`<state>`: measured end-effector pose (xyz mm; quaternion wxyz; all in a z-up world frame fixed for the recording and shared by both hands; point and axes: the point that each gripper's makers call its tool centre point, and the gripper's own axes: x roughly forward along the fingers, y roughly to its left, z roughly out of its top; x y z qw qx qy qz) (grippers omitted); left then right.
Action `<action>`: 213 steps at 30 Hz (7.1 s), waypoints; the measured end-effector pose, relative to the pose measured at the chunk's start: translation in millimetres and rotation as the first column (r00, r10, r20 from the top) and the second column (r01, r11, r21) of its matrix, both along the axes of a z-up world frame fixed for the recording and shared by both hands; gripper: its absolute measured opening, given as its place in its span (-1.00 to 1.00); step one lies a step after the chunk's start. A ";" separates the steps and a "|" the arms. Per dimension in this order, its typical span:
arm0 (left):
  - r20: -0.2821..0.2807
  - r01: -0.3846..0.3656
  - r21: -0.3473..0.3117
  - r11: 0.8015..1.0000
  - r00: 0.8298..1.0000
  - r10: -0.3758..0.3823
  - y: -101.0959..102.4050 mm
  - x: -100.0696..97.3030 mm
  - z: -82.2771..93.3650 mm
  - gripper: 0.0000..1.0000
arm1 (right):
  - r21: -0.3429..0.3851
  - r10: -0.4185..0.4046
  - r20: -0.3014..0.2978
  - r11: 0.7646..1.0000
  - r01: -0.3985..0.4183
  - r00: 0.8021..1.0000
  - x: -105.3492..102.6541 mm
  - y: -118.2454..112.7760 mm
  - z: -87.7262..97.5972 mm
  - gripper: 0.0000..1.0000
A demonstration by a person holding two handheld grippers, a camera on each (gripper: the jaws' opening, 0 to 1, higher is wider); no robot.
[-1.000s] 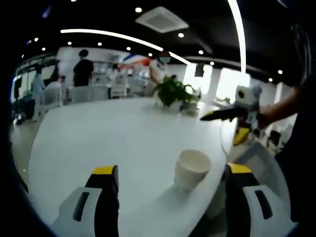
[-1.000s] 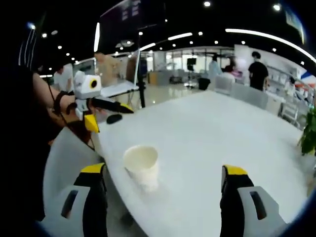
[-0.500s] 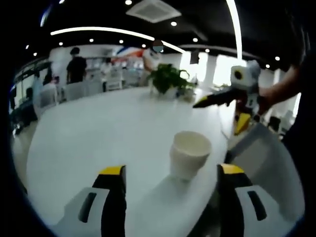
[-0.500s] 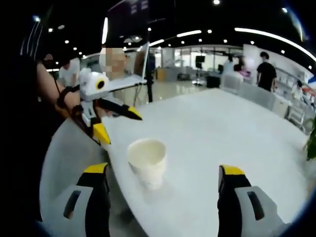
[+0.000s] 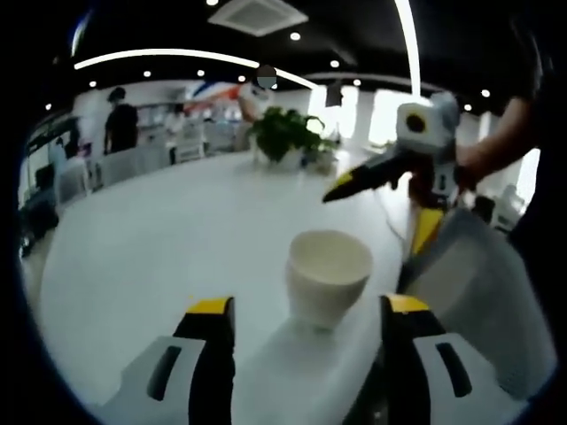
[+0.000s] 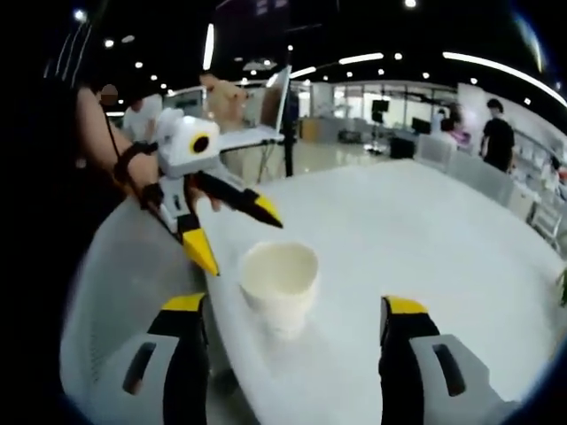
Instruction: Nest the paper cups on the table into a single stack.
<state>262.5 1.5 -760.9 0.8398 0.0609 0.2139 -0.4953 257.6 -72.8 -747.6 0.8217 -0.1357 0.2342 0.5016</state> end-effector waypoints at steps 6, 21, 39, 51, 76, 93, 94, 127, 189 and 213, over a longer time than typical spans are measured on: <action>0.015 0.032 0.034 0.999 0.999 -0.032 -6.1 0.0 -4.7 0.17 | -0.011 0.023 -0.010 1.000 -0.024 1.000 -1.3 1.4 -9.5 0.38; 0.032 0.118 0.084 0.989 0.992 -0.121 -19.9 -1.0 -10.2 0.03 | -0.024 0.109 -0.041 0.994 -0.110 0.993 -2.9 18.0 -24.0 0.16; 0.063 0.206 0.137 0.969 0.974 -0.216 -28.6 -3.7 -10.8 -0.17 | -0.013 0.173 -0.042 0.985 -0.174 0.984 -0.5 24.3 -19.9 -0.20; 0.084 0.222 0.160 0.962 0.968 -0.238 -28.3 -2.7 -10.9 -0.20 | -0.009 0.182 -0.044 0.983 -0.182 0.982 -1.6 26.0 -19.9 -0.23; 0.147 0.255 0.171 0.952 0.949 -0.280 -45.3 55.5 17.9 -0.22 | -0.020 0.115 0.055 0.993 -0.114 0.992 54.4 9.8 9.7 -0.24; 0.166 0.238 0.189 0.953 0.949 -0.270 -47.9 140.3 16.4 -0.27 | -0.039 0.079 0.079 0.996 -0.076 0.994 139.3 2.1 8.8 -0.26; 0.167 0.238 0.189 0.953 0.948 -0.270 -48.5 143.5 15.7 -0.27 | -0.039 0.078 0.081 0.996 -0.075 0.994 142.3 1.5 8.0 -0.26; 0.089 0.196 0.142 0.970 0.974 -0.209 -48.6 188.9 -13.2 -0.24 | -0.003 0.032 0.017 0.999 -0.032 0.999 188.9 4.3 -21.5 -0.22; 0.152 -0.115 -0.129 0.985 0.979 0.134 53.3 50.0 83.3 0.81 | 0.063 -0.260 0.073 0.965 0.256 0.963 52.2 -101.6 46.8 1.00; 0.138 -0.176 -0.107 0.979 0.972 0.190 96.0 53.5 83.9 0.96 | 0.019 -0.233 0.124 0.972 0.232 0.965 49.6 -114.2 67.8 1.00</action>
